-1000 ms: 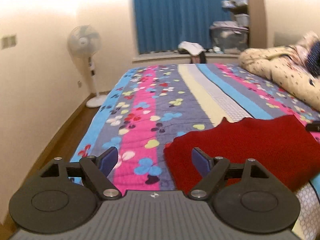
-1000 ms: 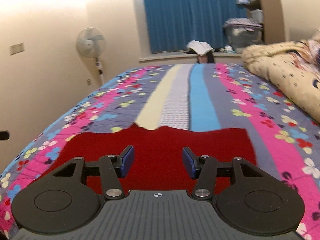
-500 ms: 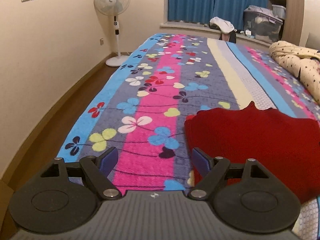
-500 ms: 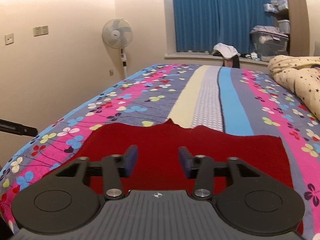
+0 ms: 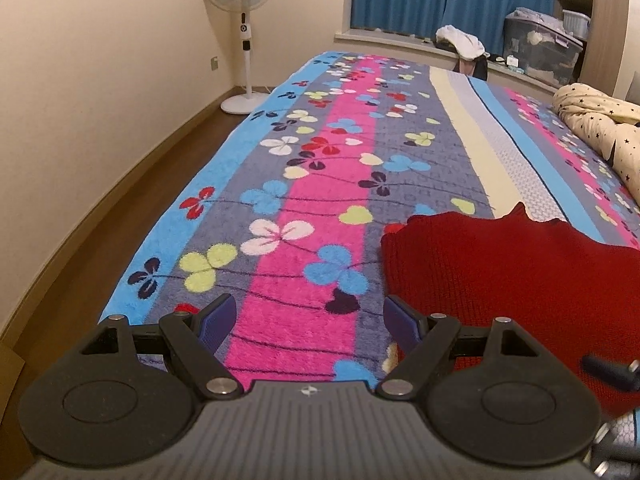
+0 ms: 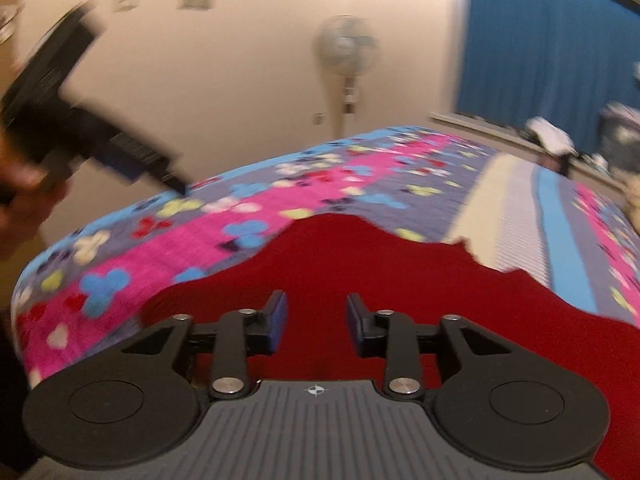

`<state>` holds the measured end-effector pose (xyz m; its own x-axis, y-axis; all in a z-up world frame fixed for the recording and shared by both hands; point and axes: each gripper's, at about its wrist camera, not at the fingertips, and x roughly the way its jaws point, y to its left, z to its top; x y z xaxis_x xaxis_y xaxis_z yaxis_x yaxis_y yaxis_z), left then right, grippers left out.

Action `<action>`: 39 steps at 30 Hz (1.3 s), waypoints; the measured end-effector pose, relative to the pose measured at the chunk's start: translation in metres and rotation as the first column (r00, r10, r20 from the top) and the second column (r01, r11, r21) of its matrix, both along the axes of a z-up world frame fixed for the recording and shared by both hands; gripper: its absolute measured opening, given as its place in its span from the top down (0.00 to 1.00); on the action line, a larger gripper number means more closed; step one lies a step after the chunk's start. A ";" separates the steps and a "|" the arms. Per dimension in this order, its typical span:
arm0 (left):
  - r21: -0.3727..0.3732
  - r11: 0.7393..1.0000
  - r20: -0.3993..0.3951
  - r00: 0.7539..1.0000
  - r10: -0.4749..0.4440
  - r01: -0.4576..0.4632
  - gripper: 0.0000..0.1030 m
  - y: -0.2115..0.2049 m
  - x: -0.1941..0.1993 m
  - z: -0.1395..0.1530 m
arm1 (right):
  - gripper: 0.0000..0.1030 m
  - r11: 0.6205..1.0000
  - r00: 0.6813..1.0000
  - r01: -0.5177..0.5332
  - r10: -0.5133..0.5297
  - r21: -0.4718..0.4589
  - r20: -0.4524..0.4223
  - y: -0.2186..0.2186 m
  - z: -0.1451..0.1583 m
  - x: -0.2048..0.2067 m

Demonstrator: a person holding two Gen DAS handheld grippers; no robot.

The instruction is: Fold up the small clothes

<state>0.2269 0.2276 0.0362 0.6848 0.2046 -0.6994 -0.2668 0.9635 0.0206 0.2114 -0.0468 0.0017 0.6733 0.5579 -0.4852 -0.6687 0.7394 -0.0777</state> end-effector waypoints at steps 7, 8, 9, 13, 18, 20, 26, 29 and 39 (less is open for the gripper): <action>0.001 1.000 -0.016 1.000 0.009 -0.009 0.18 0.007 0.004 -0.003 | 0.50 0.972 0.975 -0.179 0.196 -0.153 0.104 0.065 -0.027 -0.029; 0.002 1.000 -0.017 1.000 0.012 -0.012 0.18 0.009 0.004 -0.003 | 0.50 0.961 0.968 -0.202 0.225 -0.186 0.109 0.074 -0.033 -0.031; 0.005 1.000 -0.019 1.000 0.016 -0.016 0.18 0.010 0.004 -0.004 | 0.50 0.948 0.960 -0.224 0.255 -0.225 0.117 0.082 -0.039 -0.033; 0.018 0.999 -0.041 0.999 0.027 -0.026 0.18 0.015 0.007 -0.008 | 0.50 0.885 0.926 -0.263 0.343 -0.384 0.157 0.105 -0.064 -0.042; 0.002 0.999 -0.060 0.998 0.032 -0.032 0.18 0.016 0.015 -0.012 | 0.50 0.873 0.911 -0.277 0.371 -0.402 0.178 0.110 -0.066 -0.040; -0.023 0.999 -0.066 0.997 0.031 -0.032 0.18 0.016 0.020 -0.014 | 0.53 0.868 0.905 -0.285 0.383 -0.406 0.185 0.109 -0.066 -0.041; -0.153 0.988 -0.071 0.997 -0.017 0.006 0.16 0.016 0.038 -0.018 | 0.80 0.880 0.902 -0.306 0.390 -0.363 0.184 0.102 -0.055 -0.034; -0.338 0.940 -0.078 0.994 -0.081 0.050 0.14 0.024 0.054 -0.024 | 0.83 0.909 0.911 -0.290 0.358 -0.299 0.206 0.095 -0.037 -0.033; -0.634 0.753 -0.153 0.926 -0.345 0.175 0.09 0.013 0.123 -0.076 | 0.85 0.951 0.924 -0.249 0.290 -0.185 0.248 0.076 -0.007 -0.030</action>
